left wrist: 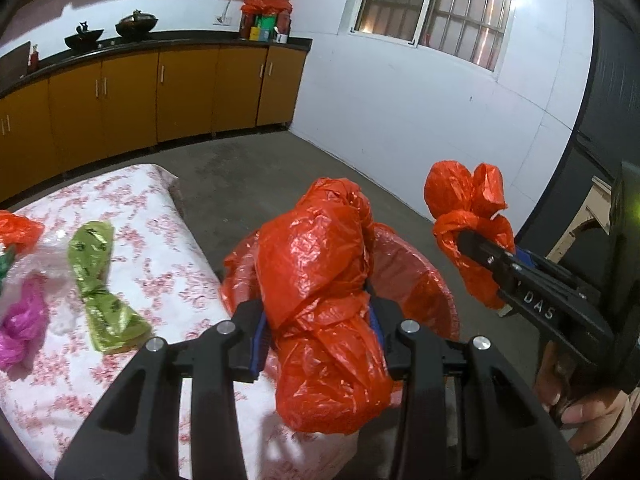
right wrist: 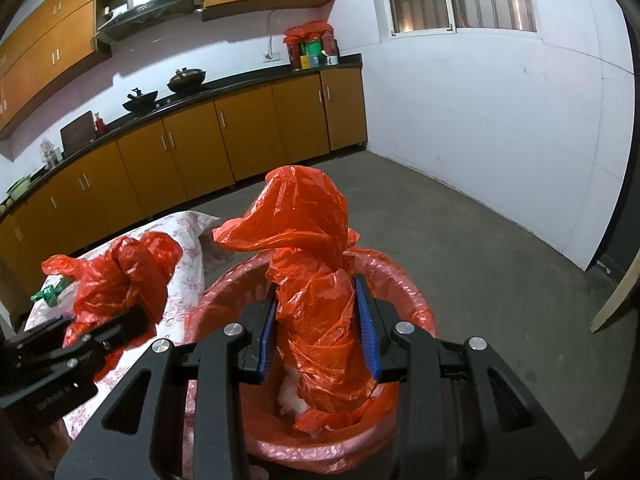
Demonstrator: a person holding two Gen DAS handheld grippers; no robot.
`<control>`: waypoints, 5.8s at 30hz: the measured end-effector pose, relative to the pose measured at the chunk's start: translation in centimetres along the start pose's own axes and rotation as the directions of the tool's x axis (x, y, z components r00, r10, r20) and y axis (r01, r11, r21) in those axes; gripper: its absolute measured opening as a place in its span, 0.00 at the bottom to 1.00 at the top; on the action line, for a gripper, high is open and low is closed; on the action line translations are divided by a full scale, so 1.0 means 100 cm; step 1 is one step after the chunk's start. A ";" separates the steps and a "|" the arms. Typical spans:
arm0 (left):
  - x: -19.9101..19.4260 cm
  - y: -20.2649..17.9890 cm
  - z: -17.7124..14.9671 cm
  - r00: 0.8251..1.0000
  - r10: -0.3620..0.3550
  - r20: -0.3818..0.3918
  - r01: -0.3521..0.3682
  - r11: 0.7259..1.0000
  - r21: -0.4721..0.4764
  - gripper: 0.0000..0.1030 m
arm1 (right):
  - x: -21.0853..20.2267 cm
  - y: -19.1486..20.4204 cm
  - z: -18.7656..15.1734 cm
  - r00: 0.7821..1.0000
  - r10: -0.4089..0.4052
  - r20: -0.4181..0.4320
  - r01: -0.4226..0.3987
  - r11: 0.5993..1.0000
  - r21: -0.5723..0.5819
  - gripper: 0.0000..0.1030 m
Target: Collect trash
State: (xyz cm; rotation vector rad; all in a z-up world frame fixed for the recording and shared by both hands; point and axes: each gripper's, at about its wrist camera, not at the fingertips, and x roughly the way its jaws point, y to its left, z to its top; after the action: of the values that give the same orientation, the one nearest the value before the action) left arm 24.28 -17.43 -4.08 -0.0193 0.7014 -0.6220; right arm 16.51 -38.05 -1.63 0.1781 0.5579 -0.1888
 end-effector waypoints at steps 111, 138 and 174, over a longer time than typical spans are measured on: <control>-0.113 0.313 -0.055 0.909 0.416 -0.031 -0.391 0.823 -0.412 0.08 | 0.122 0.247 -0.072 0.905 0.186 -0.382 -0.327 0.880 -0.345 0.12; -0.189 0.297 -0.087 0.868 0.496 0.003 -0.443 0.779 -0.444 0.15 | 0.097 0.239 -0.066 0.914 0.203 -0.352 -0.329 0.877 -0.349 0.12; -0.180 0.273 -0.061 0.859 0.509 0.053 -0.457 0.809 -0.370 0.54 | 0.087 0.221 -0.066 0.923 0.191 -0.333 -0.308 0.888 -0.343 0.12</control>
State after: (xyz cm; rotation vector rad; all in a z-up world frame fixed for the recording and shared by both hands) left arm 24.29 15.85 -4.00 -0.2065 0.6281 0.0062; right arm 25.40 -16.32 -9.32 -0.1146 0.8482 0.2102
